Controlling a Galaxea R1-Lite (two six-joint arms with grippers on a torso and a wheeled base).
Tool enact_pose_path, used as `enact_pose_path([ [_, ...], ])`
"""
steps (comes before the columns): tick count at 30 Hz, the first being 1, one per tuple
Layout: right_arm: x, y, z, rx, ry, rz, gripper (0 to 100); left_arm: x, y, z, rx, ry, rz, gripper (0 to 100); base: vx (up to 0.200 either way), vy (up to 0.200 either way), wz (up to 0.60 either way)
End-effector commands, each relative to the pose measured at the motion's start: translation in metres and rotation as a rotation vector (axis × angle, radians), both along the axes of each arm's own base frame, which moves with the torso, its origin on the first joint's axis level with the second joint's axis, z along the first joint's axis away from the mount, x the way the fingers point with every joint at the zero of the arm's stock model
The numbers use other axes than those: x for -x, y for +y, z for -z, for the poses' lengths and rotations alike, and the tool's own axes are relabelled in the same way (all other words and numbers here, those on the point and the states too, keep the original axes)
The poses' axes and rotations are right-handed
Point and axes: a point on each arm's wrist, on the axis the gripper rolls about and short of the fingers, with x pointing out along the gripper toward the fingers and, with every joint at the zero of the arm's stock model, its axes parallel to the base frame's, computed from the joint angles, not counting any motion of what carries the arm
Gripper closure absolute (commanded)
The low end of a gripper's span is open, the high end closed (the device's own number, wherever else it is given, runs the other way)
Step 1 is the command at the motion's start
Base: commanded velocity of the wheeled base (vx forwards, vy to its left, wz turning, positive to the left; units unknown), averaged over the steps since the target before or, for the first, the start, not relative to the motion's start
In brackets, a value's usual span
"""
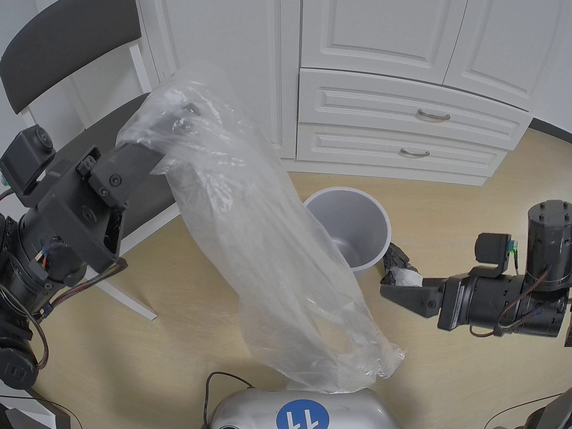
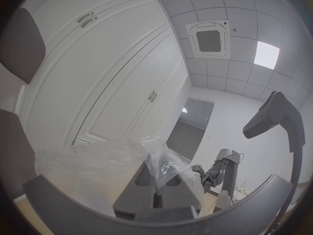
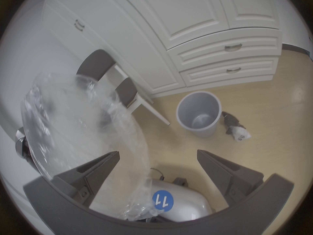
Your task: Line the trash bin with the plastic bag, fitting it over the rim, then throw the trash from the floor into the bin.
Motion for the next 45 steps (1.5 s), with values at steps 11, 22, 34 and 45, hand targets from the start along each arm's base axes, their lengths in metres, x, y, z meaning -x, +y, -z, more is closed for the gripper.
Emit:
enact_pose_path([
  [11, 0.002, 0.042, 0.061, 0.156, 0.180, -0.145, 0, -0.004, -0.010, 0.000, 0.030, -0.033, 0.028, 100, 0.000, 0.000, 0.00],
  [22, -0.041, 0.072, 0.088, -0.080, 0.017, 0.059, 0, 0.007, 0.001, -0.010, 0.058, -0.071, 0.018, 100, 0.000, 0.000, 0.00],
  [34, -0.024, 0.042, 0.037, -0.123, -0.171, 0.064, 0, -0.009, 0.026, -0.014, 0.085, -0.045, -0.102, 100, 0.000, 0.000, 0.00],
  [45, 0.002, 0.007, -0.023, -0.188, -0.294, 0.091, 0, -0.012, 0.034, -0.015, 0.087, -0.043, -0.133, 100, 0.000, 0.000, 0.00],
])
